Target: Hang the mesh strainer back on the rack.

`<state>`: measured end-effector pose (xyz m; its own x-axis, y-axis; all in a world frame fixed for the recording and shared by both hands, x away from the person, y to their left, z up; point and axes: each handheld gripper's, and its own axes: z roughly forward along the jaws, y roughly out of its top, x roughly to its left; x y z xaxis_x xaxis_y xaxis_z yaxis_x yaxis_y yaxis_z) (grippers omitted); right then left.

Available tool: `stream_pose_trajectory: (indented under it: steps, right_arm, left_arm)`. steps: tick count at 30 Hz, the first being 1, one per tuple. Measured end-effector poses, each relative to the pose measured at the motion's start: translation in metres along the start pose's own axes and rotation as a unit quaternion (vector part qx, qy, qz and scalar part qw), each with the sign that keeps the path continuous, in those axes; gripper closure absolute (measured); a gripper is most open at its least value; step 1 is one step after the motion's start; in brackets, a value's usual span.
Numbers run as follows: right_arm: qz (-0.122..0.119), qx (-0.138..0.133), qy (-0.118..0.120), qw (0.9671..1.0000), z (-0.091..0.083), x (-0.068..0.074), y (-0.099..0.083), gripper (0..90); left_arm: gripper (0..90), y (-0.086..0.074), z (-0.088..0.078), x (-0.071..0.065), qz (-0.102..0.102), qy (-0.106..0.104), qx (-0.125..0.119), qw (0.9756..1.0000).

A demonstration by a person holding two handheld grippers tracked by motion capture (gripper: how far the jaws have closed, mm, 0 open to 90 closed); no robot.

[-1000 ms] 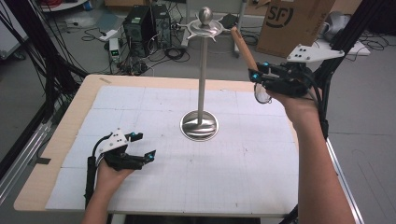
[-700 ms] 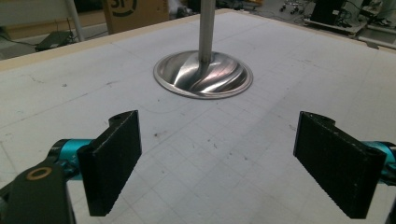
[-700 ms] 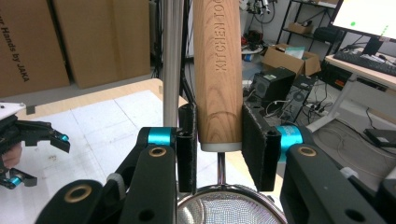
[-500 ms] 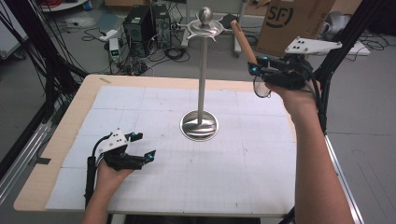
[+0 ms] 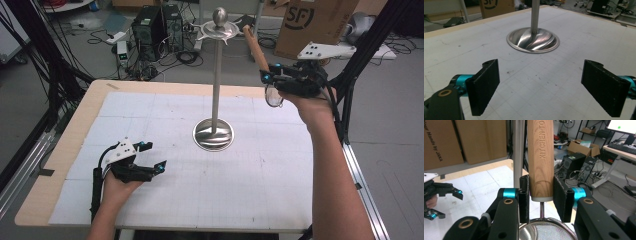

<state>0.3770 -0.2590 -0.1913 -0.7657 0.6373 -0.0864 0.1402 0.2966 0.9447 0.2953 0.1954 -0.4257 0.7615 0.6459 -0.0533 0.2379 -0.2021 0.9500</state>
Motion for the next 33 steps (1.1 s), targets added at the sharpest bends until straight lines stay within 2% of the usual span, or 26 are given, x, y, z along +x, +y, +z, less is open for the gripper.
stream_pose_trajectory:
  steps: [6, 20, 33]
  right_arm:
    - [-0.003, -0.002, 0.01, 0.9999, 0.006, 0.007, -0.002, 68.6]
    - [-0.011, 0.015, 0.025, 0.9995, 0.027, 0.02, -0.006, 68.5]
    - [-0.015, 0.028, 0.009, 0.9994, 0.037, 0.025, -0.004, 67.0]
  left_arm:
    - [15.7, 0.0, 0.0, 0.0, 0.001, -0.001, 0.001, 1.0]
    - [15.7, 0.0, 0.0, 0.0, 0.0, -0.002, 0.002, 1.0]
    - [15.7, 0.0, 0.0, 0.001, 0.003, -0.001, 0.002, 1.0]
